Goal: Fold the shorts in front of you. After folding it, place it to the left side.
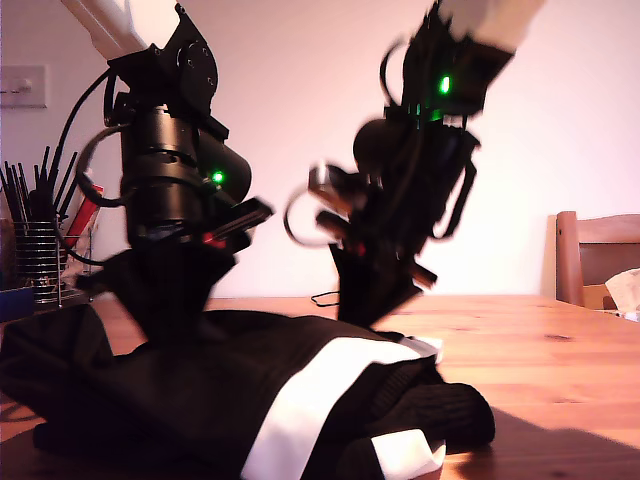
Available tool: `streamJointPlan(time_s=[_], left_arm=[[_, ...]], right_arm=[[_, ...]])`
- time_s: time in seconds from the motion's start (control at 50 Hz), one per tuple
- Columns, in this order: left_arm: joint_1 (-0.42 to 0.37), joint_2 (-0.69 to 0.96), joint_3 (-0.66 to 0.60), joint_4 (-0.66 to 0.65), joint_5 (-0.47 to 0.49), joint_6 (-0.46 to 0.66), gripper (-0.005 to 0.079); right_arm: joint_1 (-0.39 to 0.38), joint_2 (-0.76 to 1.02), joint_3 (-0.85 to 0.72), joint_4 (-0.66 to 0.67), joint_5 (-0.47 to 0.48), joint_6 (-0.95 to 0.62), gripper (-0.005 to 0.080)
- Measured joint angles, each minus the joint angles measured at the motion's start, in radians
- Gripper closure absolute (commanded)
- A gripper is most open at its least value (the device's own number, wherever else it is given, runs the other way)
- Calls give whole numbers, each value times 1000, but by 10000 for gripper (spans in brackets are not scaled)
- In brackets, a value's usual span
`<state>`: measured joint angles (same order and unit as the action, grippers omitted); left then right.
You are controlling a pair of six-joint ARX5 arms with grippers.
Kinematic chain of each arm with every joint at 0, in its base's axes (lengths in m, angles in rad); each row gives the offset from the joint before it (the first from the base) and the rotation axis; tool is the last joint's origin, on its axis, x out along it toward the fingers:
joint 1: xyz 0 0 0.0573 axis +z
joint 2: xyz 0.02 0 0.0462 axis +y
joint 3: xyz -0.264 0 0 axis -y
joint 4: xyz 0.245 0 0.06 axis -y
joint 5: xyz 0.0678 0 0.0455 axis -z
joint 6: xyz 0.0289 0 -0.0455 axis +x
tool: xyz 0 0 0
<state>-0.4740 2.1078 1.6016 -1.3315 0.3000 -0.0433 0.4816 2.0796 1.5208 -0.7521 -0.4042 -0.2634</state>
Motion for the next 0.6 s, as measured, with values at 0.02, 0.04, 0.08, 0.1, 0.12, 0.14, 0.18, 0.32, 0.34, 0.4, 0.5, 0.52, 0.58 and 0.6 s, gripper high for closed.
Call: streamJointPlan(time_s=[0.02,0.04,0.08,0.1,0.12,0.14,0.18,0.32,0.34,0.4,0.5,0.52,0.58,0.6], left_arm=[[2,0,0,0,-9,0,671],[4,0,0,2,-11,0,671],[5,0,0,7,-34,0,671],[5,0,0,14,-42,0,671],[6,0,0,23,-51,0,671],[8,0,-1,33,-60,0,671],[10,0,-1,58,-67,-1,672],[11,0,-1,132,-69,-1,689],[11,0,-1,137,-69,-1,689],[7,1,-1,151,-68,-1,689],[-1,9,-1,167,-70,12,696],[-3,13,-1,177,-71,14,705],[-6,28,-1,213,-90,22,716],[-8,31,-1,222,-99,22,721]], right_arm=[[-4,-1,0,3,1,0,763],[-6,-1,0,5,2,0,763],[-13,-1,0,3,6,0,763],[-18,-1,0,1,8,0,763],[-21,-1,0,-2,11,0,763],[-24,-1,0,-6,13,0,763],[-32,-1,0,-17,14,1,763],[-44,-1,0,-62,26,29,764],[-46,-1,0,-67,31,38,764],[-47,-1,0,-80,55,68,765],[-47,-1,1,-109,105,170,765],[-47,-1,1,-116,109,179,765],[-46,-1,2,-139,116,248,765],[-45,-1,2,-146,116,265,765]])
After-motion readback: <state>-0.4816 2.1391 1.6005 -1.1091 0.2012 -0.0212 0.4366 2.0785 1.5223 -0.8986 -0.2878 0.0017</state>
